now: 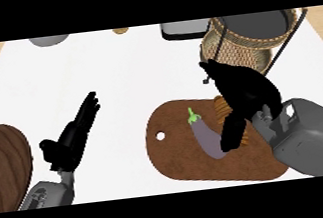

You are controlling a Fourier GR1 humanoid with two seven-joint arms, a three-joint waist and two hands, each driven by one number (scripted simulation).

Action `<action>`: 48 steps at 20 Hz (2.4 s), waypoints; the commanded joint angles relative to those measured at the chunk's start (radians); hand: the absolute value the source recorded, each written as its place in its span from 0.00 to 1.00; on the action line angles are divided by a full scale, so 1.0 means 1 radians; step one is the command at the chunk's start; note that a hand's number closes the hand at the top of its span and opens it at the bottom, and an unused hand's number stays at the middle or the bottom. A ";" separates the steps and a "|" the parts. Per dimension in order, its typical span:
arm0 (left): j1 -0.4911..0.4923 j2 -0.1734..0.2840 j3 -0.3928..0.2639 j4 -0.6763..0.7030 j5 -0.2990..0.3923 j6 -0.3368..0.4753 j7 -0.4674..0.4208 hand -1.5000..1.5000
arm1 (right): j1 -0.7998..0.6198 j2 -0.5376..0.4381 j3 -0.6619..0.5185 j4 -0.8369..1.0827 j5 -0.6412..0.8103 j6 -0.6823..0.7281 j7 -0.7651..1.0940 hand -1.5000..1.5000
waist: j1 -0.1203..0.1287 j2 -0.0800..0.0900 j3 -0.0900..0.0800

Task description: Pick the croissant from the cutting board and place it in the tiered basket

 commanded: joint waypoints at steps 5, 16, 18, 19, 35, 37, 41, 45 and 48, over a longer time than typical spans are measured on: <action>-0.017 -0.009 0.010 -0.021 -0.009 0.002 0.038 0.50 | 0.051 0.022 0.061 -0.022 0.173 -0.001 0.234 0.00 | 0.008 0.005 0.002; -0.028 -0.037 0.041 0.065 -0.036 -0.034 -0.047 0.50 | 0.183 0.082 -0.006 0.059 0.229 -0.005 0.148 0.00 | 0.009 0.009 0.002; -0.003 -0.044 0.026 0.021 -0.038 -0.034 -0.014 0.50 | 0.222 0.077 -0.002 0.127 0.265 -0.006 0.066 0.00 | 0.015 0.009 0.002; 0.009 0.005 0.054 -0.021 -0.014 -0.061 0.019 0.50 | 0.257 0.074 0.009 0.107 0.294 -0.037 0.081 0.00 | 0.015 0.008 0.003; 0.006 -0.066 0.079 -0.019 -0.106 -0.059 0.030 0.50 | 0.393 0.196 -0.157 0.222 0.479 0.030 -0.076 0.00 | 0.015 0.009 0.003; 0.014 -0.092 0.075 0.014 -0.113 -0.065 0.001 0.50 | 0.322 0.260 -0.184 0.308 0.488 0.064 -0.092 0.00 | 0.018 0.010 0.002; 0.040 -0.057 0.117 -0.040 -0.086 -0.116 0.027 0.50 | 0.394 0.234 -0.231 0.367 0.543 0.010 -0.238 0.00 | 0.018 0.010 0.003; 0.039 -0.061 0.118 -0.048 -0.088 -0.126 0.042 0.50 | 0.403 0.277 -0.217 0.309 0.600 -0.085 -0.318 1.00 | 0.018 0.010 0.003; -0.041 -0.094 0.121 0.020 -0.113 -0.114 0.057 0.50 | 0.328 0.326 -0.264 0.439 0.632 -0.104 -0.390 1.00 | 0.018 0.012 0.003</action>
